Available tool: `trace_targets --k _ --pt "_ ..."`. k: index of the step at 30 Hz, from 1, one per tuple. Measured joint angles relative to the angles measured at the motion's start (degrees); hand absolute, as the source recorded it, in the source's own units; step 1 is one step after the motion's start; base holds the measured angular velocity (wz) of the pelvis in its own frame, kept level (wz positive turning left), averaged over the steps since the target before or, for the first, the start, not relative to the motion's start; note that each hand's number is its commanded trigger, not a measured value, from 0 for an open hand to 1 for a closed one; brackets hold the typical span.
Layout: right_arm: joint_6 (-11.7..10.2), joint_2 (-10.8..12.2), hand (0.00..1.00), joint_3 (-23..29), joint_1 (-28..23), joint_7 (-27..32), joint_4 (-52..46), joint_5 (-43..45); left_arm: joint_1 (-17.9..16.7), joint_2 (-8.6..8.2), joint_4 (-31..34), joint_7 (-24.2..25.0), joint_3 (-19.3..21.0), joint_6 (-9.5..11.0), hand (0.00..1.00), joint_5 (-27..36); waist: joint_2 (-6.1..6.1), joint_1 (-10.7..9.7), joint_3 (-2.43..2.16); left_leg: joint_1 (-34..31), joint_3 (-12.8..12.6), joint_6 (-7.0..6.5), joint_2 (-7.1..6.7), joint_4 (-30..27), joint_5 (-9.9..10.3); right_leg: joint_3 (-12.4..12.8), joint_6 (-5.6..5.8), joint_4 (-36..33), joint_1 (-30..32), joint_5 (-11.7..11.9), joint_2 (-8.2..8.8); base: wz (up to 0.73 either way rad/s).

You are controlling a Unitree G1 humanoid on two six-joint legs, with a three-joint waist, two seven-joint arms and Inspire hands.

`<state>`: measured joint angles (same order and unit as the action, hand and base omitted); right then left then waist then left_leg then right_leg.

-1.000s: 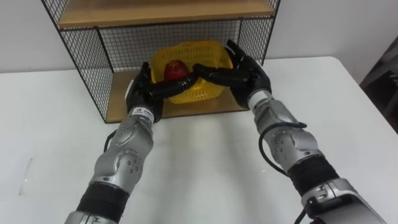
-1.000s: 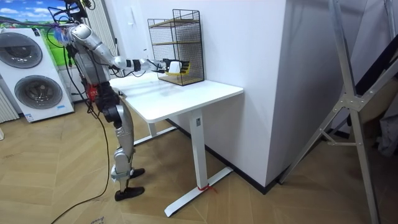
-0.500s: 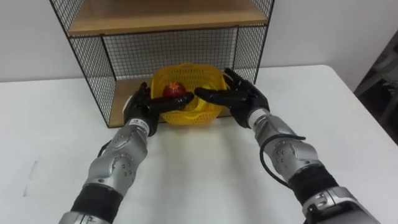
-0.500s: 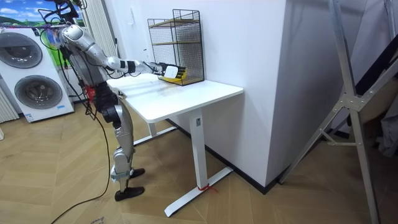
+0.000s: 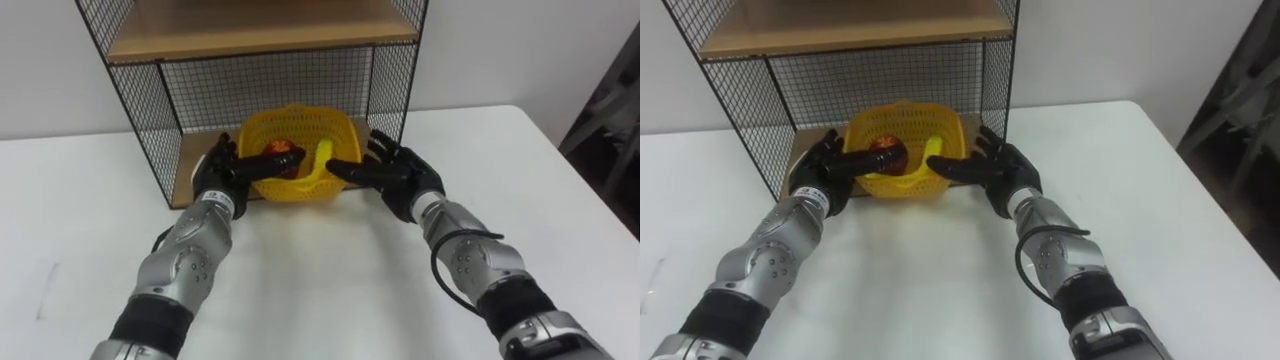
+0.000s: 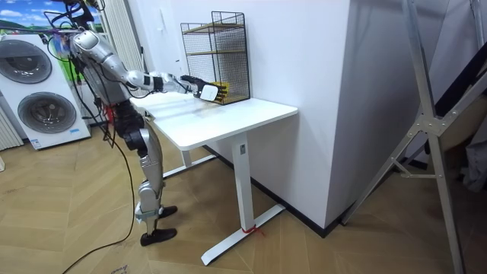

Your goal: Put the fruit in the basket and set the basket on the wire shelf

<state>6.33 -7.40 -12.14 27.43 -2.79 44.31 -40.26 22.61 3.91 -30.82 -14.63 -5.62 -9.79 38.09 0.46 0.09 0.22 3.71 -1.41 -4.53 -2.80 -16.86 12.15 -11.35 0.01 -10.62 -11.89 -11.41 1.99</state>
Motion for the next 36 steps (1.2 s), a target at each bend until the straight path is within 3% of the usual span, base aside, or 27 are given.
trace_targets --k 5,9,19,25,28,36 --pt "0.0 0.02 0.0 -0.06 -0.18 0.0 -0.34 2.05 0.0 0.69 0.22 -0.07 -0.03 0.01 0.0 0.03 0.51 0.01 -0.33 0.3 -0.13 0.02 -0.04 0.43 -0.08 0.08 0.0 0.01 -0.02 0.0 0.04 0.0" --pt "-0.08 -0.05 0.0 -0.05 -2.02 -0.19 -3.1 3.34 -0.01 1.75 0.52 0.05 -0.04 0.68 0.0 0.01 0.52 -0.06 -0.34 0.75 -0.28 0.07 -0.02 0.98 -0.17 0.05 0.01 0.01 -0.23 -0.01 0.39 -0.01" --pt "-0.81 -1.22 0.0 -0.04 -4.45 -0.45 -9.63 3.59 -1.09 1.9 4.56 0.4 -0.08 2.05 0.0 -0.86 0.5 0.21 -0.33 0.93 -0.42 0.08 -0.07 1.52 -0.3 0.21 0.02 0.0 -0.21 -0.01 0.11 0.0" --pt "-0.88 -1.71 0.0 -0.01 -5.64 0.21 -13.97 3.32 -4.78 2.06 10.82 1.82 -0.09 3.5 0.0 -1.65 0.4 0.35 -0.26 1.01 -0.67 0.09 0.02 1.59 -0.31 0.34 0.03 0.0 0.02 -0.01 0.12 -0.02" --pt "-1.67 -2.0 0.0 0.09 -5.69 0.19 -15.31 2.28 -6.23 2.1 13.05 3.1 -0.1 3.84 0.0 -1.65 0.02 0.36 -0.02 1.07 -0.61 0.16 0.03 1.58 -0.35 0.28 0.03 0.03 -0.04 -0.01 0.11 0.0" --pt "-2.05 -2.31 0.0 0.5 -12.62 0.11 -25.52 2.67 -12.15 2.12 19.13 4.36 -0.15 4.08 0.0 -6.25 -0.12 0.38 0.09 0.97 -0.63 0.16 0.04 1.67 -0.34 0.34 0.03 0.09 0.06 -0.01 0.04 0.0"
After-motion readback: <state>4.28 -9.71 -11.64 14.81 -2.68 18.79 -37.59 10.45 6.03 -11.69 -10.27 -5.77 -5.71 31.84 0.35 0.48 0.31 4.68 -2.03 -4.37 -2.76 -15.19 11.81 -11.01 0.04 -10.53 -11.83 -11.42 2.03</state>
